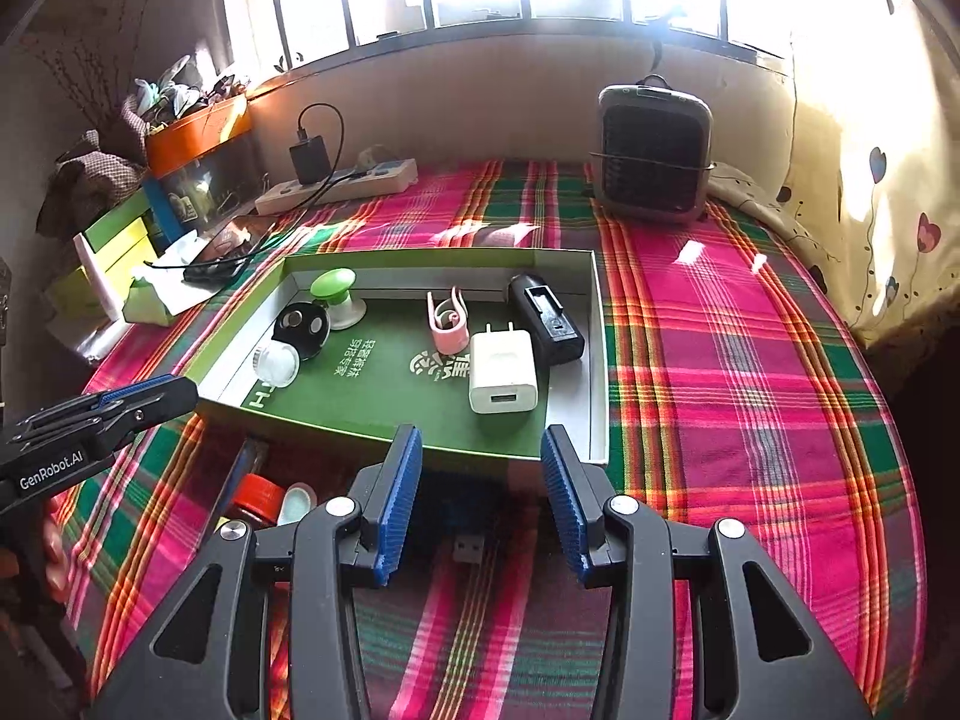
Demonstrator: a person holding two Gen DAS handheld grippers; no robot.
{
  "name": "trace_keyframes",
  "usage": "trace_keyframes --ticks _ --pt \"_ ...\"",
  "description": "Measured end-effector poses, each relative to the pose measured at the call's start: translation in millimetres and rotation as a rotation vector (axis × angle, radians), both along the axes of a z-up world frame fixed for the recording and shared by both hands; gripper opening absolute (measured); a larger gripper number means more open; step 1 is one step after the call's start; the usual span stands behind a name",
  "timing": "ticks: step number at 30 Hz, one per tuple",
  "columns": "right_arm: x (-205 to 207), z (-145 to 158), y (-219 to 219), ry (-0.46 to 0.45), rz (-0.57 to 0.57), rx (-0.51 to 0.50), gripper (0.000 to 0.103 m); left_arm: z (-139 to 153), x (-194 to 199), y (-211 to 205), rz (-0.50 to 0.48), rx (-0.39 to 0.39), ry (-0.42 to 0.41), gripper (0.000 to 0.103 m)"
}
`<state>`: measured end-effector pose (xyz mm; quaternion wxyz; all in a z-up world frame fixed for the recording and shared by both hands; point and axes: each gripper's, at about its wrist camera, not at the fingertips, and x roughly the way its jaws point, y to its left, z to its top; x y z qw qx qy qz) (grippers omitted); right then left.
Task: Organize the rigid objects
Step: 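Withdraw both open tools from the box toward the bottle and pink holder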
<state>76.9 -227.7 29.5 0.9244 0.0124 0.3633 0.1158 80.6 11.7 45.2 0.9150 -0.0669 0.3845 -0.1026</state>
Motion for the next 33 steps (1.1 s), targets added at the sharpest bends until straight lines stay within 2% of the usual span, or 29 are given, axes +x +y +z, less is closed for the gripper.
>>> trace_keyframes --ticks 4,14,25,33 --pt "-14 2 3 -0.009 0.007 0.003 0.043 0 -11 2 -0.004 -0.014 0.003 0.026" --pt "-33 -13 23 0.04 0.079 0.017 0.043 -14 -28 12 0.003 -0.025 0.039 0.026" --pt "-39 -21 39 0.064 0.109 0.016 0.043 -28 -38 19 -0.004 -0.045 0.071 0.026" --pt "-38 -25 50 0.091 0.132 0.017 0.043 -28 -40 23 -0.012 -0.063 0.067 0.026"
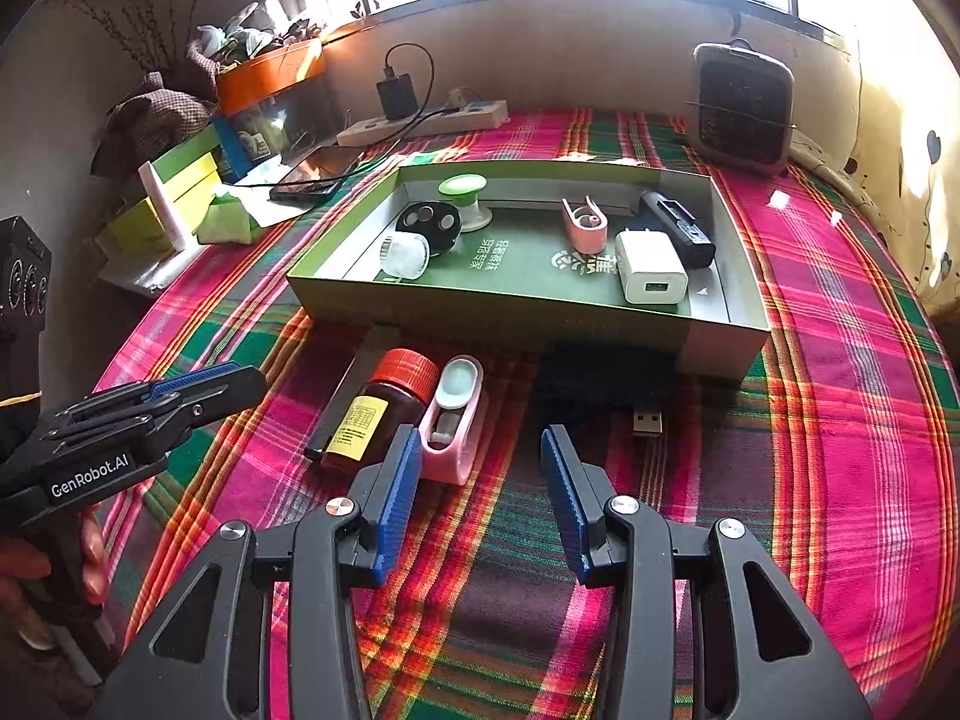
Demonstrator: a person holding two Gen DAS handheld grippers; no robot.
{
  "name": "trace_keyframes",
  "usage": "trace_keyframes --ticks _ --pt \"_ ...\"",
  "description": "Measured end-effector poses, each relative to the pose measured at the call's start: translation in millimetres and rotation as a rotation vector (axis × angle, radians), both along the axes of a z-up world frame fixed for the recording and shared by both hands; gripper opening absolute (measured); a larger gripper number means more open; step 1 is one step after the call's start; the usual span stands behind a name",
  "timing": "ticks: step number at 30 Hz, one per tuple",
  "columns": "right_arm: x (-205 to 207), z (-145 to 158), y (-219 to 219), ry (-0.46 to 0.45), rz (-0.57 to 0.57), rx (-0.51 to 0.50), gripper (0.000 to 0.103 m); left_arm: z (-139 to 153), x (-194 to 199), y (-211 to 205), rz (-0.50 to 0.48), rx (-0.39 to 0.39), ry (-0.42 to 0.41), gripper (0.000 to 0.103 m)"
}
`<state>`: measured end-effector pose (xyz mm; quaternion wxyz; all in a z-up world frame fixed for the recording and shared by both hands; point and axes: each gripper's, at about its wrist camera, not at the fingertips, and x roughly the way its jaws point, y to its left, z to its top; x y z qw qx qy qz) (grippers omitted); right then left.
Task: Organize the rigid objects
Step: 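Withdraw both open tools from the box toward the bottle and pink holder, then grasp the pink-and-white holder with the right tool while the left grasps the red-capped bottle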
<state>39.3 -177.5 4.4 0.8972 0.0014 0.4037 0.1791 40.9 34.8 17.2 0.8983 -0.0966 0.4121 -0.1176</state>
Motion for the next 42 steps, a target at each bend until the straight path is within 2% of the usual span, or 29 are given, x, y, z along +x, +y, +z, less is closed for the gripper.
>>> trace_keyframes --ticks 13,29,34,38,42 --pt "15 -9 13 0.048 -0.011 -0.013 0.043 -1 1 5 -0.006 -0.01 0.005 0.026" --pt "20 -9 8 0.035 -0.046 -0.004 0.043 3 0 -7 -0.023 -0.009 0.011 0.026" --pt "20 -9 0 0.039 -0.069 0.008 0.026 7 0 -15 -0.037 -0.009 0.013 0.026" --pt "20 -10 -7 0.046 -0.072 0.031 0.02 9 -1 -25 -0.056 -0.017 0.01 0.027" --pt "18 -10 -12 0.049 -0.069 0.036 0.019 12 0 -35 -0.073 -0.016 0.009 0.033"
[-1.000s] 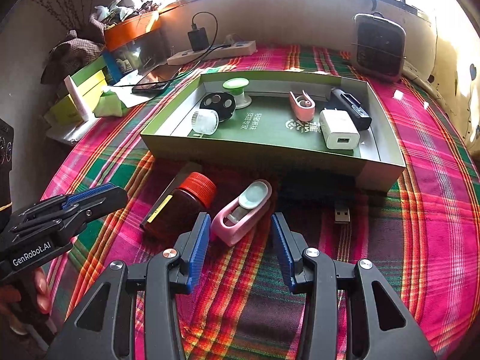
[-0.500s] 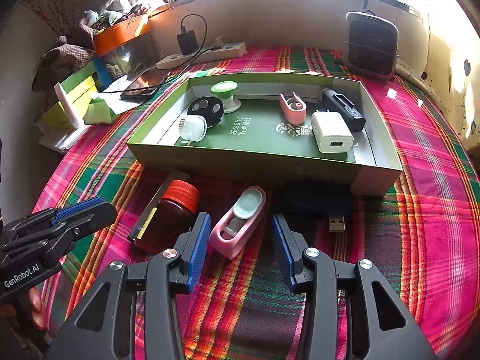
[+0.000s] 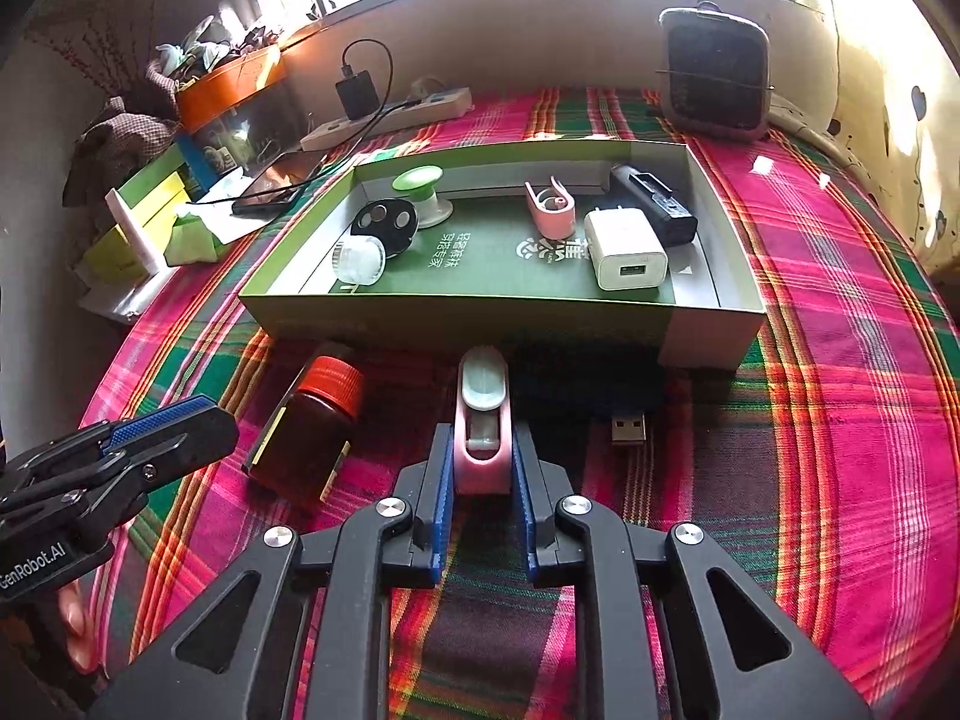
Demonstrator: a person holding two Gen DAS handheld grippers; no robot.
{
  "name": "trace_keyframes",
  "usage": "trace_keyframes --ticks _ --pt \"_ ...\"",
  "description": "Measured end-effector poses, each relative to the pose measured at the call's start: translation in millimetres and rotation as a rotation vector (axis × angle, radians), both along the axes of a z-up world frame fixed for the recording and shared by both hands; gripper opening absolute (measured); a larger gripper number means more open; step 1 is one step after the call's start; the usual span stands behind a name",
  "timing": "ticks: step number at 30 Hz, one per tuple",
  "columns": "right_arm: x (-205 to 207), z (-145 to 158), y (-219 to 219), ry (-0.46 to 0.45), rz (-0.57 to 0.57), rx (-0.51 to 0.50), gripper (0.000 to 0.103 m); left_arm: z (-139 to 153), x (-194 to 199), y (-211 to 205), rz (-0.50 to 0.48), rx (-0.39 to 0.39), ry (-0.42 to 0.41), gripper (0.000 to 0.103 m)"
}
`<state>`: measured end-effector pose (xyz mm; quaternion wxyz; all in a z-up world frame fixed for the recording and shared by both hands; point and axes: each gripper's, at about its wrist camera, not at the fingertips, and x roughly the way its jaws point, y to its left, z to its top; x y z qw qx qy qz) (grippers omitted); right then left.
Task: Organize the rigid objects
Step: 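Grasp the pink-and-white holder with the right tool while the left grasps the red-capped bottle, then lift and carry the bottle and pink holder with both tools toward the green box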
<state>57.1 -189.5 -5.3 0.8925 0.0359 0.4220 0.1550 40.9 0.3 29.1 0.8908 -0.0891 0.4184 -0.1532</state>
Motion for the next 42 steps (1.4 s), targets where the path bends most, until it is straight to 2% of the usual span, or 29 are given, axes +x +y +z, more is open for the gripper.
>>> trace_keyframes --ticks 20,32,42 --pt "-23 0 -39 -0.001 -0.021 0.009 0.019 -15 13 -49 -0.033 0.142 0.022 0.034" --pt "-27 -2 -51 0.003 -0.024 0.036 0.019 -22 20 -65 -0.038 0.178 0.027 0.034" --pt "-27 -2 -51 0.004 -0.024 0.039 0.019 -23 19 -64 -0.032 0.17 0.01 0.034"
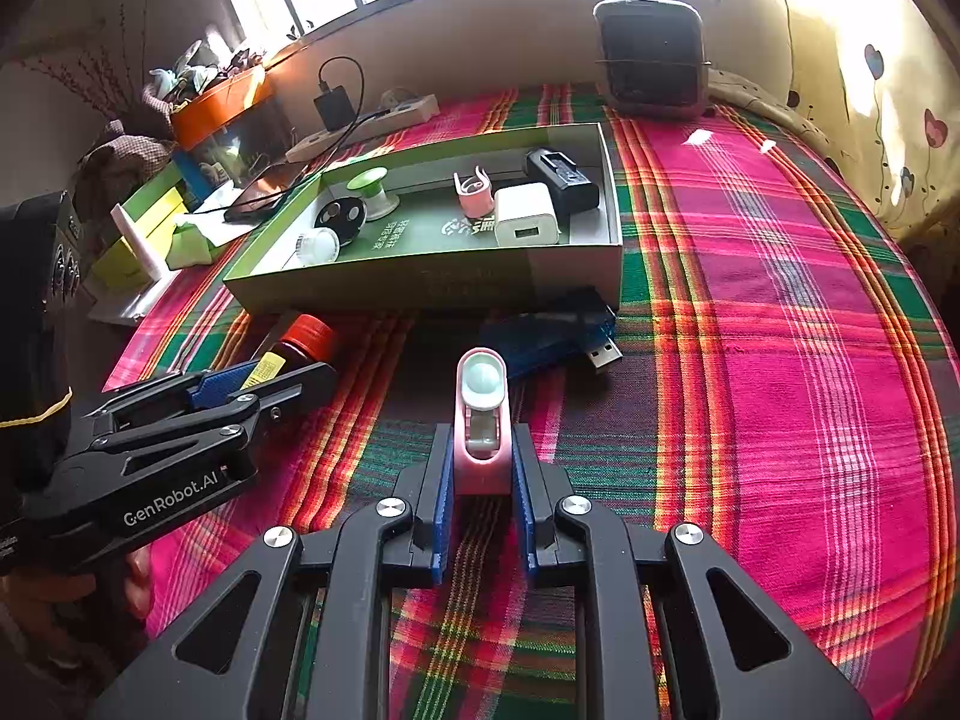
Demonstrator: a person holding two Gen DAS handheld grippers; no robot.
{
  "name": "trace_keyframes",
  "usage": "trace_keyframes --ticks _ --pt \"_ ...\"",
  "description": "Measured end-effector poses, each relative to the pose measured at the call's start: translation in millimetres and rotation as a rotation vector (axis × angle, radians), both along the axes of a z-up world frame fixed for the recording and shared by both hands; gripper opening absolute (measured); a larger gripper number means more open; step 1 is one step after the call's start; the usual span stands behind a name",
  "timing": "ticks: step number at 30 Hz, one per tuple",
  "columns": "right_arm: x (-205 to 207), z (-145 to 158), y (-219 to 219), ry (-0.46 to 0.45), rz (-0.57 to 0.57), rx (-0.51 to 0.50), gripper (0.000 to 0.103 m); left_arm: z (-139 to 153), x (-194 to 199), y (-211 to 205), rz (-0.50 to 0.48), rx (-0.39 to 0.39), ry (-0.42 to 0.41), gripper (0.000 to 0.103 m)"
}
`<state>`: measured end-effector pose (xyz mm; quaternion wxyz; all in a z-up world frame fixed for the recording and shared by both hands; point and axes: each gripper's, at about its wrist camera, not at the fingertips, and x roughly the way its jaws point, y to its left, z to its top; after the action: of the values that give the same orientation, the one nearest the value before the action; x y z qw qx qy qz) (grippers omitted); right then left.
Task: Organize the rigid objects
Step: 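Lift and carry the bottle and pink holder with both tools toward the green box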
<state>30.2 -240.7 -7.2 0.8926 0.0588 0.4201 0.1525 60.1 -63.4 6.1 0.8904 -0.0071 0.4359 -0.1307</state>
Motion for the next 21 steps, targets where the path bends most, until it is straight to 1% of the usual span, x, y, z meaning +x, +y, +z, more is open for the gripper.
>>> trace_keyframes --ticks 3,5,21 --pt "0.0 0.0 -0.2 0.0 0.0 0.002 0.019 -0.1 0.2 1.9 0.002 -0.011 -0.001 0.033" --pt "0.0 0.0 0.1 0.001 -0.001 0.003 0.019 -0.3 -0.5 2.0 0.005 -0.003 -0.005 0.031" --pt "0.0 -0.1 -0.1 0.001 -0.001 0.003 0.019 -0.3 -1.7 2.5 0.007 -0.013 -0.007 0.031"
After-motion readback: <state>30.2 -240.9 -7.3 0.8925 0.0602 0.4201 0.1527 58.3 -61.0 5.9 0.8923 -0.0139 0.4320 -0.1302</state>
